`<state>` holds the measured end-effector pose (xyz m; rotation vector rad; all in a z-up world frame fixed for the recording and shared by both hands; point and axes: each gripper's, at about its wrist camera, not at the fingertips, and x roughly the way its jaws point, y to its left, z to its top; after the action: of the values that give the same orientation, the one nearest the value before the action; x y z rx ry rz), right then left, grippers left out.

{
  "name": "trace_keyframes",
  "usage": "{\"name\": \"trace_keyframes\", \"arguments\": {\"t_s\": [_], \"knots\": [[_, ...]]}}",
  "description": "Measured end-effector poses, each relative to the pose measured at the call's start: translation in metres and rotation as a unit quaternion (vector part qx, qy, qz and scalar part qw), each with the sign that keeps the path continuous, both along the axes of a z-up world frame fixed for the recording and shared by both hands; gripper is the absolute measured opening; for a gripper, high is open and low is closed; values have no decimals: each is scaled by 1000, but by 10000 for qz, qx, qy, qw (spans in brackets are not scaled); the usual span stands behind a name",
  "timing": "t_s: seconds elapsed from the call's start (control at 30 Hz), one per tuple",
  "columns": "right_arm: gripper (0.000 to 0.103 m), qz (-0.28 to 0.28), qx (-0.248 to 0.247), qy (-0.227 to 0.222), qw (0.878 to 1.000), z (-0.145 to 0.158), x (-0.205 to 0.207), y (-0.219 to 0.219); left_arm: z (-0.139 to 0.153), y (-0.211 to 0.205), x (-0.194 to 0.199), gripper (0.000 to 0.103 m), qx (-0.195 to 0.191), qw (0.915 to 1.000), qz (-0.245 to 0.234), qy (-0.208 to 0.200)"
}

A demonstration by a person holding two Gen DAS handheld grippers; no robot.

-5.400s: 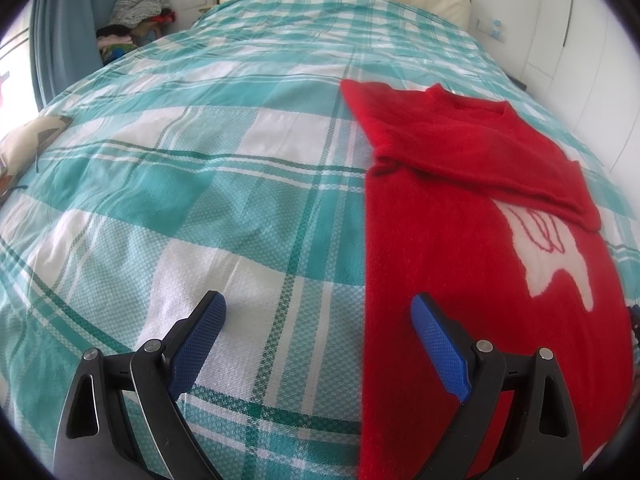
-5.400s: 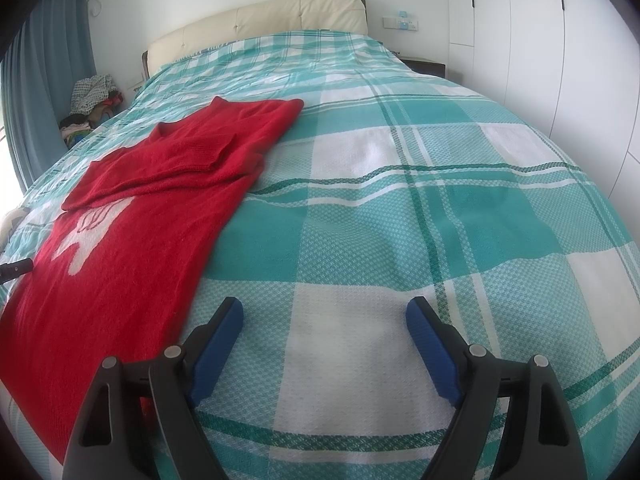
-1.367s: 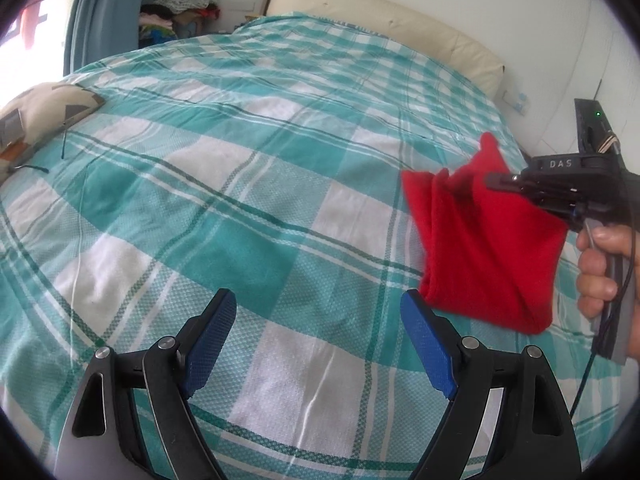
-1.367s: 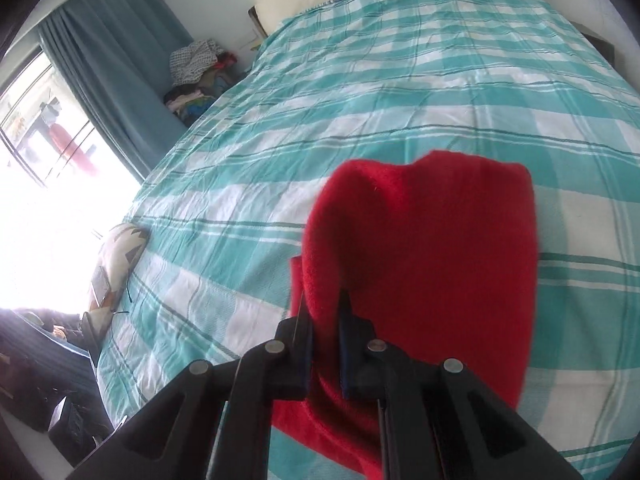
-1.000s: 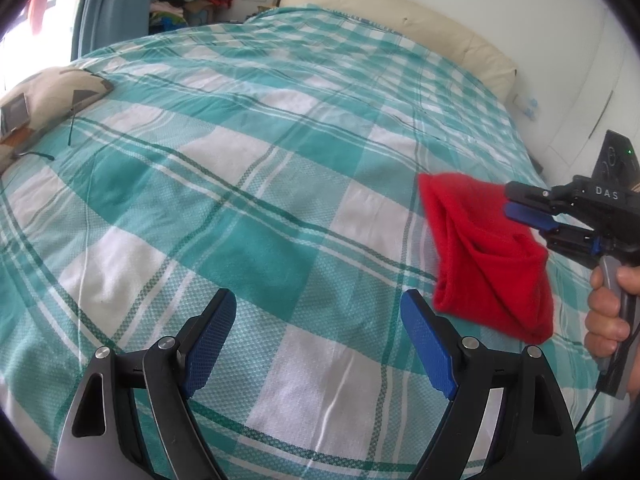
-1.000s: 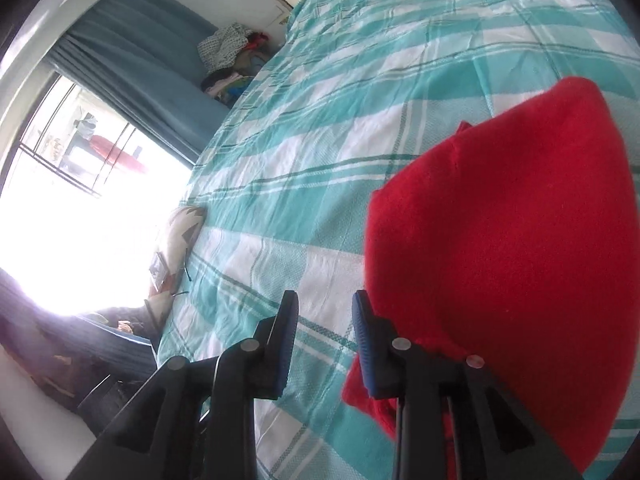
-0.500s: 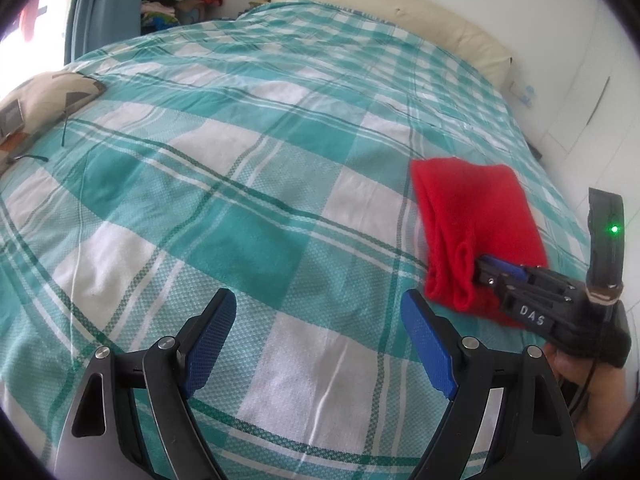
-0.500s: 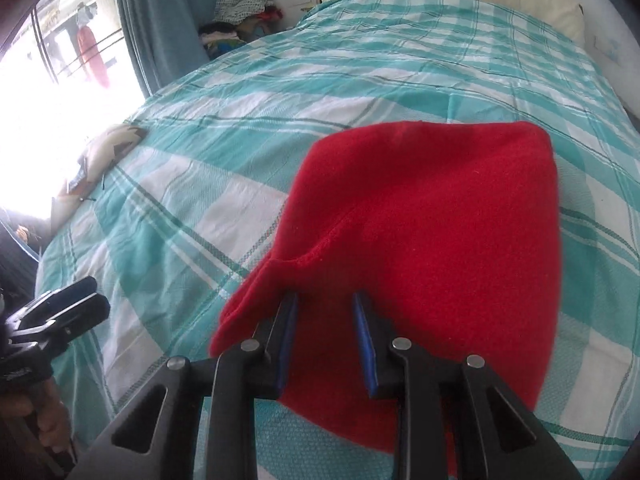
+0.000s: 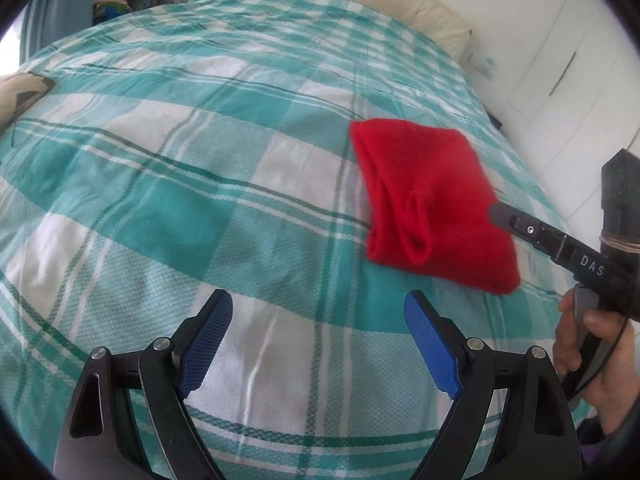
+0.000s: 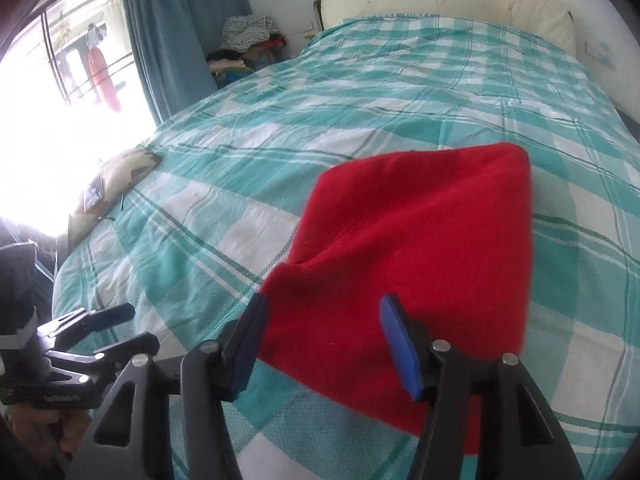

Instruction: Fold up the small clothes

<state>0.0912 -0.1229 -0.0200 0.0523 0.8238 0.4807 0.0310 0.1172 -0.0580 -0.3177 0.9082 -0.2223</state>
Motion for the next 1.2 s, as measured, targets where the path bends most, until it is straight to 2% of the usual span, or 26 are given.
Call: {"name": "trace_keyframes", "arguments": {"t_s": [0.07, 0.1, 0.17, 0.3, 0.43, 0.57, 0.67, 0.7, 0.73, 0.8, 0.83, 0.93, 1.0, 1.1, 1.2], "knots": [[63, -200, 46, -5, 9998, 4, 1, -27, 8, -9, 15, 90, -380, 9988, -299, 39], [64, -306, 34, 18, 9995, 4, 4, -40, 12, -14, 26, 95, -518, 9979, -393, 76], [64, -553, 55, 89, 9984, 1, 14, -63, 15, -27, 53, 98, -651, 9958, -617, 187], [65, -901, 771, 587, 9912, -14, 45, -102, 1, -53, 108, 98, -255, 9948, -785, 591], [65, -876, 1569, 1106, 9775, -36, 75, -114, -10, -65, 141, 98, -66, 9938, -831, 742], [65, -645, 1797, 1502, 9701, -59, 103, -98, -20, -68, 163, 98, -122, 9923, -819, 922], [65, -740, 1714, 1527, 9705, -65, 116, -83, -26, -68, 166, 94, -143, 9930, -714, 929], [60, -755, 1562, 1468, 9738, -63, 118, -78, -25, -70, 165, 77, -106, 9937, -717, 858], [50, -742, 1348, 1383, 9784, -59, 118, -71, -25, -71, 164, 54, -124, 9934, -783, 833], [39, -665, 739, 1077, 9892, -49, 114, -57, -25, -75, 163, 32, -264, 9922, -876, 850], [36, -614, 367, 875, 9936, -43, 109, -48, -21, -77, 161, 25, -187, 9936, -823, 753], [32, -475, -541, 201, 9972, -22, 90, -22, -4, -84, 150, 19, 106, 9956, -821, 435], [31, -385, -845, -188, 9955, -7, 77, -11, 13, -86, 142, 18, 209, 9960, -840, 206], [30, -347, -943, -665, 9927, 17, 59, -7, 46, -84, 131, 18, 217, 9960, -852, -156], [30, -364, -756, -1102, 9904, 48, 51, -15, 83, -81, 123, 18, 226, 9942, -876, -587]]}}
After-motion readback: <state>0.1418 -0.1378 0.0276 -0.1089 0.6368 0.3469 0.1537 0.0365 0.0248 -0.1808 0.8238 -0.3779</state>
